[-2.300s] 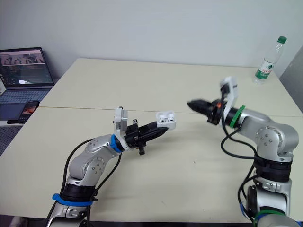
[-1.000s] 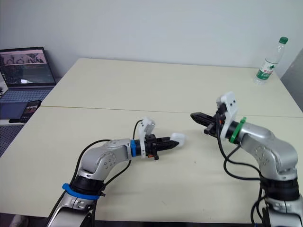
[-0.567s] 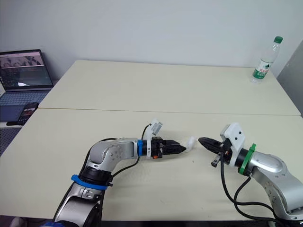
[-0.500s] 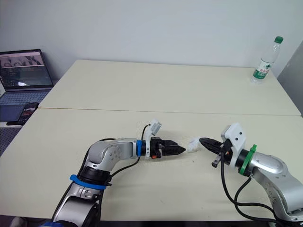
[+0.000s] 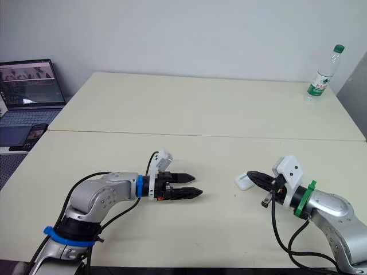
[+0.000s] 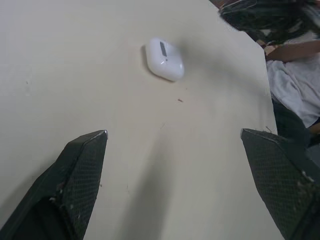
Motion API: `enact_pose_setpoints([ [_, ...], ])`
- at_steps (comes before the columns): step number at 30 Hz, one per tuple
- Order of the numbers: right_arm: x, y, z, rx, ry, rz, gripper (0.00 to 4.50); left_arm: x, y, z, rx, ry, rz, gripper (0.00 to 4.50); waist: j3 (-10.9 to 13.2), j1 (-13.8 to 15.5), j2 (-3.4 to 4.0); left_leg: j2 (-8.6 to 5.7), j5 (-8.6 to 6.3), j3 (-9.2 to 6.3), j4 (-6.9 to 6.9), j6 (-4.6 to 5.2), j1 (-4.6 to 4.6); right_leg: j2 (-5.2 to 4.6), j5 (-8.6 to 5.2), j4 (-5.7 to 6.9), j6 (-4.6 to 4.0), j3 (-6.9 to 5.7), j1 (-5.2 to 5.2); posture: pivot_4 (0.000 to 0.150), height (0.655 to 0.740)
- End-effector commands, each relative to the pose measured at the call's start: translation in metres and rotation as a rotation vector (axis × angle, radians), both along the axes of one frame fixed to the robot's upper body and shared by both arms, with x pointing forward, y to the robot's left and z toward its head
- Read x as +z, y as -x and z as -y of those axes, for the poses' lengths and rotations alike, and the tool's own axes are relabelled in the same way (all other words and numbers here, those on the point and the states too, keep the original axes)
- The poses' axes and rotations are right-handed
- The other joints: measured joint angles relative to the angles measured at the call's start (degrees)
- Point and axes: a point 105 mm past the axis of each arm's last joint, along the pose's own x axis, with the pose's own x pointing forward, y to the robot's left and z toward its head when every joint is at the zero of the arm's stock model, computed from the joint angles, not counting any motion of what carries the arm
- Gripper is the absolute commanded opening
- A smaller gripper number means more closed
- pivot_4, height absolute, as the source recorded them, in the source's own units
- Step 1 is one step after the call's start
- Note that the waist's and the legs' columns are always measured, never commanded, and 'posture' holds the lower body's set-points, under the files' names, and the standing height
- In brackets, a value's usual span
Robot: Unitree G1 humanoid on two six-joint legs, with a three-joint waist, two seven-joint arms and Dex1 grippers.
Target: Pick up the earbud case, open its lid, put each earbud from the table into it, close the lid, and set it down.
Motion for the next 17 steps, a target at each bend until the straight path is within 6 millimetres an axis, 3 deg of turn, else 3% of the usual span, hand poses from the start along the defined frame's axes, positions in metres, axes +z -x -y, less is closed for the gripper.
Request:
enact_pose_setpoints([
  [1, -0.004, 0.005, 0.013, 0.028, 0.019, 0.004, 0.59, 0.019, 0.006, -0.008, -0.016, -0.002, 0.221, 4.50, 0.0, 0.0, 0.00, 0.00, 0.00, 0.01, 0.00, 0.00, 0.01, 0.00, 0.00, 0.00, 0.00, 0.00, 0.00, 0.150, 0.7389],
  [5, -0.007, 0.010, 0.030, 0.036, 0.029, 0.020, 2.00, 0.014, 0.008, -0.023, 0.046, -0.051, 0.356, 4.50, 0.0, 0.0, 0.01, 0.02, 0.00, 0.04, 0.00, 0.01, 0.03, -0.01, 0.00, 0.01, -0.01, 0.04, 0.01, 0.150, 0.7389],
  [6, -0.014, 0.014, 0.038, 0.040, 0.055, 0.027, 2.07, 0.008, 0.010, -0.031, 0.072, -0.085, 0.391, 4.50, 0.0, 0.0, 0.01, 0.02, 0.00, 0.05, 0.00, 0.01, 0.06, -0.01, 0.00, 0.00, -0.01, 0.05, 0.01, 0.150, 0.7389],
  [7, -0.018, 0.016, 0.044, 0.043, 0.074, 0.030, 2.45, 0.005, 0.011, -0.036, 0.086, -0.108, 0.414, 4.50, 0.0, 0.0, 0.01, 0.03, 0.00, 0.03, 0.02, 0.01, 0.06, -0.01, 0.00, 0.00, -0.01, 0.03, 0.05, 0.150, 0.7389],
  [8, -0.023, 0.019, 0.051, 0.038, 0.077, 0.030, 2.44, -0.001, 0.014, -0.042, 0.100, -0.124, 0.422, 4.50, 0.0, 0.0, 0.00, 0.02, 0.00, 0.06, 0.02, 0.01, 0.10, 0.00, 0.00, -0.02, 0.00, 0.04, 0.08, 0.150, 0.7389],
  [14, -0.034, 0.022, 0.070, 0.028, 0.052, 0.046, 4.46, -0.017, 0.022, -0.054, 0.132, -0.158, 0.440, 4.50, 0.0, 0.0, -0.01, 0.04, -0.04, 0.15, -0.09, 0.04, 0.79, -0.20, -0.05, -0.11, -0.04, 0.06, 0.74, 0.150, 0.7389],
  [17, -0.037, 0.023, 0.072, 0.034, 0.049, 0.039, 4.49, -0.018, 0.022, -0.054, 0.136, -0.156, 0.442, 4.50, 0.0, 0.0, -0.01, 0.04, -0.03, 0.16, -0.08, 0.04, 0.93, -0.21, -0.23, -0.10, 0.21, 0.06, 0.87, 0.150, 0.7389],
])
